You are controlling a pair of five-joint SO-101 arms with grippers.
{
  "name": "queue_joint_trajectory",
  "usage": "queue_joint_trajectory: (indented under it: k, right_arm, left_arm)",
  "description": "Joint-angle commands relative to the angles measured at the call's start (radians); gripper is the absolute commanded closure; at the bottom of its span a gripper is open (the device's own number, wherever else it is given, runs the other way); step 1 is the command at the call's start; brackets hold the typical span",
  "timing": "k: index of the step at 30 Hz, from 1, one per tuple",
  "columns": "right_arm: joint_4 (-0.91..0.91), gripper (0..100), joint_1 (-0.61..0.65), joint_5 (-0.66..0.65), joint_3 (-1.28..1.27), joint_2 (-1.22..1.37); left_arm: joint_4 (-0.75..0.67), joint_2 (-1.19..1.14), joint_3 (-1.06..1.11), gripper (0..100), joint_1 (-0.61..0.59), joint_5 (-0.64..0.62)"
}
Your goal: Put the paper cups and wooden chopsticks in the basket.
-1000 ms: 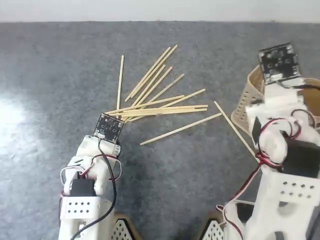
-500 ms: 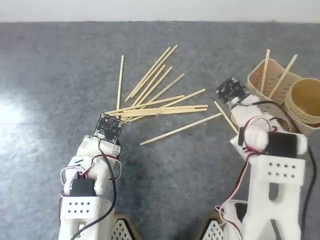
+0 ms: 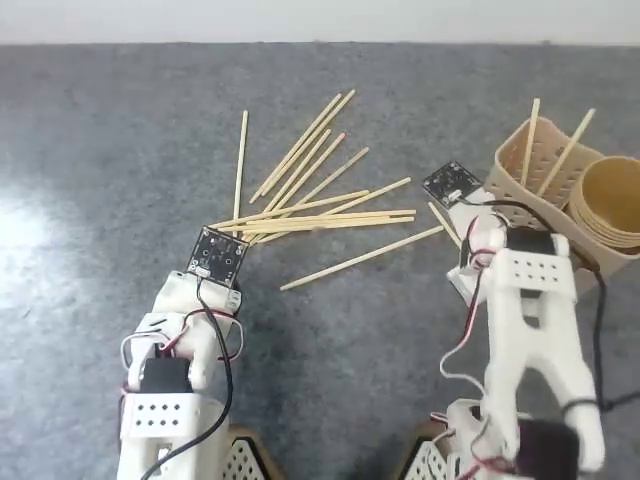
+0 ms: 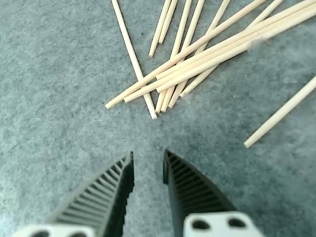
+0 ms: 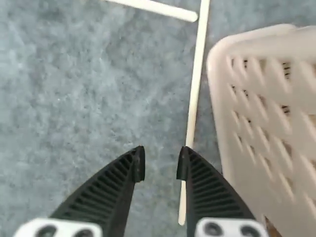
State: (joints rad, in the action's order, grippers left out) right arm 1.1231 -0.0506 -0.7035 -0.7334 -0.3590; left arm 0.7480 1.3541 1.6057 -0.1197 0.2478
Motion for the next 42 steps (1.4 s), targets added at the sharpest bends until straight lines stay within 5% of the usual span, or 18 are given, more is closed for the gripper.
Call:
queue_joint_trajectory:
  k: [1, 11, 42]
  right_arm:
    - [-0.024, 88.2, -0.001, 0.018, 0.075, 0.09]
    - [-0.079, 88.3, -0.154, -0.011, 0.158, 0.297]
    - [-0.097, 88.7, -0.157, 0.017, 0.153, 0.323]
  left_arm:
    - [-0.017, 0.006, -0.007, 90, 0.0, -0.005]
    - [-0.017, 0.006, -0.007, 90, 0.0, -0.005]
    - [-0.029, 0.006, -0.007, 90, -0.002, -0.012]
